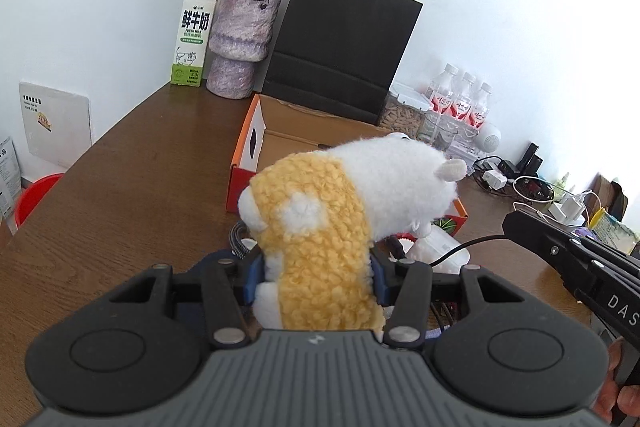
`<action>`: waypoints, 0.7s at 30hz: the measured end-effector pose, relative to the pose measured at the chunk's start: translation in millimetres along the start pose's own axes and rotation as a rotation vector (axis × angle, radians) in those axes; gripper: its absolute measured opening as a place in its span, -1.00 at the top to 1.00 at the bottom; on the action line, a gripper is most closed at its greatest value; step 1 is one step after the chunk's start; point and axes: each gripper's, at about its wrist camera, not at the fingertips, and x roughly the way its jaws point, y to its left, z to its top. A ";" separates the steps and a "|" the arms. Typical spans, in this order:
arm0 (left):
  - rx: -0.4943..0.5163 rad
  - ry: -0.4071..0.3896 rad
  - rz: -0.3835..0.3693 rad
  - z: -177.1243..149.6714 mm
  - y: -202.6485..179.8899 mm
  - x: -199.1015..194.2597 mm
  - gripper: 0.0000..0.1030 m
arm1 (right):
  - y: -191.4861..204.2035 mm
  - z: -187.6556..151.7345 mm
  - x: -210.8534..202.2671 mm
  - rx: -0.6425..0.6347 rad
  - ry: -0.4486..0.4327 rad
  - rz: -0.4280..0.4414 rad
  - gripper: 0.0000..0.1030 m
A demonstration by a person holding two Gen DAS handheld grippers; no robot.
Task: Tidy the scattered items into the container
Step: 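Carry the plush toy with the right gripper over the cardboard box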
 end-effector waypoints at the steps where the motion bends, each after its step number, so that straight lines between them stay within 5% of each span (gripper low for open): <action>1: 0.005 -0.004 -0.001 4.2 -1.2 0.0 0.01 | -1.1 4.0 0.5 0.000 -0.009 -0.006 0.98; 13: 0.064 -0.037 -0.015 68.9 -19.8 30.0 0.01 | -31.6 67.2 37.1 0.007 -0.075 -0.043 1.00; 17: 0.046 -0.003 0.001 61.9 -6.1 44.8 0.01 | -35.3 40.3 56.5 0.003 0.062 -0.033 0.95; 21: 0.035 0.039 0.023 36.9 15.4 51.5 0.01 | -22.2 -23.5 73.9 -0.011 0.266 0.039 0.74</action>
